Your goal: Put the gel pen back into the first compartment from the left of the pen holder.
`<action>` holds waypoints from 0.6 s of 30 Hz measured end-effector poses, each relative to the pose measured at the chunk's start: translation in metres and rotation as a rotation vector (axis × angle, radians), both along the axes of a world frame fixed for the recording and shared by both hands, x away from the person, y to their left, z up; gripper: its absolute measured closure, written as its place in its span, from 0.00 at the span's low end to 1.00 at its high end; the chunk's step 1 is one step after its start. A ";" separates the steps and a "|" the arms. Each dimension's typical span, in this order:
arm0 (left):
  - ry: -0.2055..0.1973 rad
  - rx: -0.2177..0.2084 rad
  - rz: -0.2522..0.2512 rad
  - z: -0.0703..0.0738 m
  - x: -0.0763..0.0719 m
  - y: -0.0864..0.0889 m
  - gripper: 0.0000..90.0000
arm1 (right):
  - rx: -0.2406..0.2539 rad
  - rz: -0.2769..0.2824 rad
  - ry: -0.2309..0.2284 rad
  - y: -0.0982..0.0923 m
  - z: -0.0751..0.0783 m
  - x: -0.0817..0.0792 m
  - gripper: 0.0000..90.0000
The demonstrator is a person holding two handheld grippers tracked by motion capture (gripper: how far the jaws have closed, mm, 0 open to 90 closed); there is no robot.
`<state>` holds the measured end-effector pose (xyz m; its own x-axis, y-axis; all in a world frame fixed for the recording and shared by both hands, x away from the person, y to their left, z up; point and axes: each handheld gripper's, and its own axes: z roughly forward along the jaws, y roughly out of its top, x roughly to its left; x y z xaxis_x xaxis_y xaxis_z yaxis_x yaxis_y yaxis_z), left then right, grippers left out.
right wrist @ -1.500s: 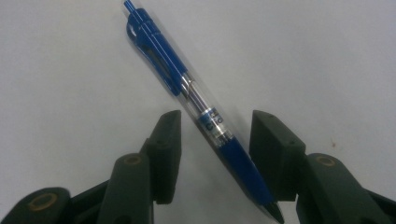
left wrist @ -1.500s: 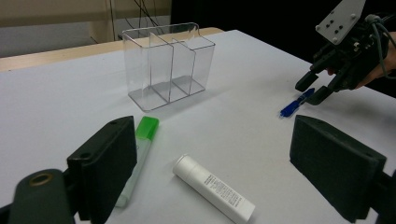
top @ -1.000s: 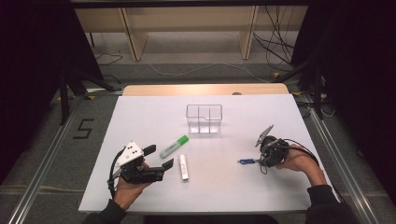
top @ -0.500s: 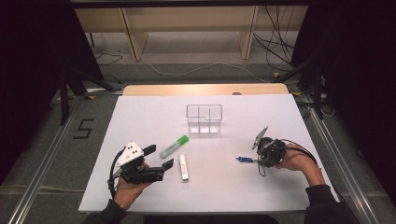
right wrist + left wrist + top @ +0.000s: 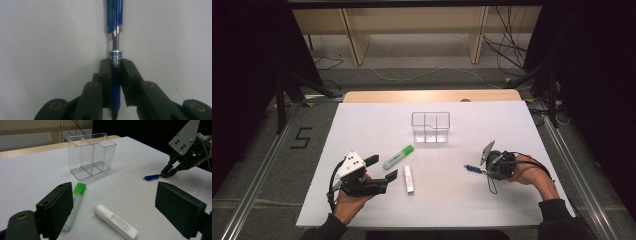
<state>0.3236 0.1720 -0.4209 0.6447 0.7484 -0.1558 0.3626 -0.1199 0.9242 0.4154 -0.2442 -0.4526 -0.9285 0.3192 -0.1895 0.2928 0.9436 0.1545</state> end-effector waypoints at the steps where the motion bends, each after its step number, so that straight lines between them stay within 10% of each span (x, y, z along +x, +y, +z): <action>1: -0.001 0.004 -0.002 0.000 0.000 0.000 0.16 | -0.003 0.016 -0.008 0.001 0.001 -0.001 0.89; 11: 0.030 0.027 -0.057 0.006 0.004 -0.006 0.17 | 0.051 0.191 -0.253 0.027 0.018 -0.031 0.89; 18: 0.131 0.091 -0.133 0.013 0.014 -0.018 0.18 | 0.062 0.298 -0.418 0.043 0.013 -0.046 0.89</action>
<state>0.3373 0.1544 -0.4075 0.7174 0.6730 -0.1804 0.4546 -0.2559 0.8531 0.3692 -0.2014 -0.4395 -0.8297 0.0746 -0.5533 -0.0864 0.9620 0.2592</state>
